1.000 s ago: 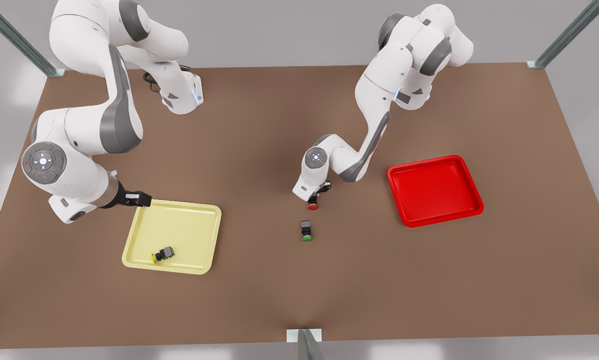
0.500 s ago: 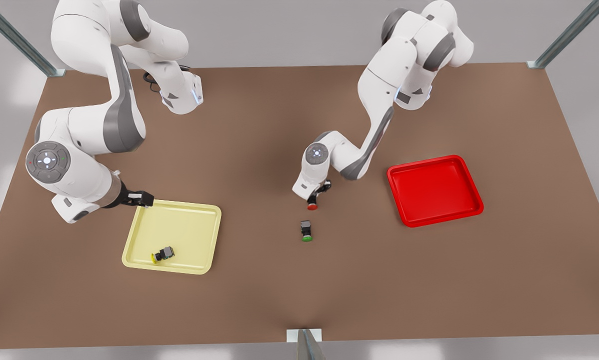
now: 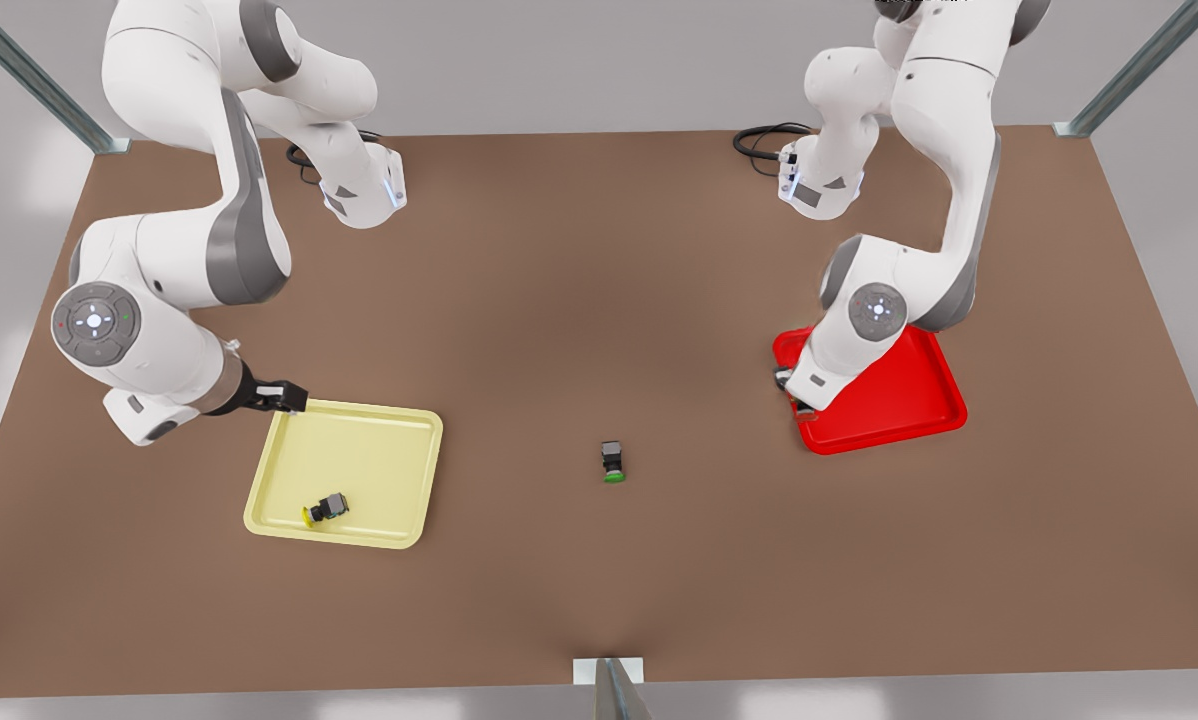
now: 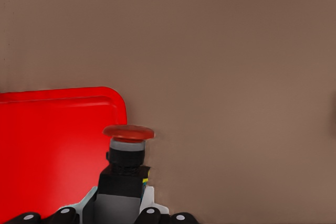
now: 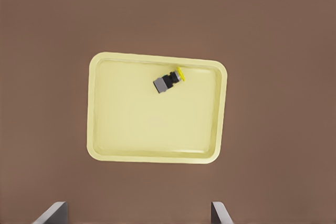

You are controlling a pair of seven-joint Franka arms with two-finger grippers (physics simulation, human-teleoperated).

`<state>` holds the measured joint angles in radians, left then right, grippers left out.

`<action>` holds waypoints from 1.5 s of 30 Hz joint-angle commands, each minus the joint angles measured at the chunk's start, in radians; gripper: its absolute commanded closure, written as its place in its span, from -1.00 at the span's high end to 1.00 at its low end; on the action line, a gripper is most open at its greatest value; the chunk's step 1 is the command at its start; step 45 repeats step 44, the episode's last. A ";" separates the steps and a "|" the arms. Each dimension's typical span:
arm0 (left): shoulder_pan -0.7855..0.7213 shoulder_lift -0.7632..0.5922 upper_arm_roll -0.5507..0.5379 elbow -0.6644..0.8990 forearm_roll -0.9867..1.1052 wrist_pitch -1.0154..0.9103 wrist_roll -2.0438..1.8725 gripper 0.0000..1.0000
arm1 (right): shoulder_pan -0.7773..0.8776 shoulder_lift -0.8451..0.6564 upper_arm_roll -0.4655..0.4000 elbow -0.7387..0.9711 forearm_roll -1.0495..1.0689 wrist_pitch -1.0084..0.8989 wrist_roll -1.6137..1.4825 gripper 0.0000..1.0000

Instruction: Place the switches on the corresponding trays according to their colors

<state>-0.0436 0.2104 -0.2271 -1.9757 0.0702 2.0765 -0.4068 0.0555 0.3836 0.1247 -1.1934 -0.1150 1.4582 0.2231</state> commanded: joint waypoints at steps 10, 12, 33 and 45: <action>0.149 0.104 0.005 -0.017 -0.020 0.002 0.212 0.09 | 0.001 0.001 0.000 0.000 0.000 0.002 0.001 1.00; 0.157 0.121 0.006 -0.017 -0.017 0.005 0.229 0.10 | 0.001 0.001 0.000 0.000 0.000 0.002 0.001 1.00; 0.137 0.107 -0.005 0.512 0.020 -0.458 0.269 1.00 | 0.000 -0.005 0.001 0.000 0.002 -0.010 0.001 1.00; 0.019 -0.143 0.305 0.497 -0.075 -0.662 0.373 1.00 | 0.001 -0.005 0.001 0.000 0.002 -0.007 0.001 1.00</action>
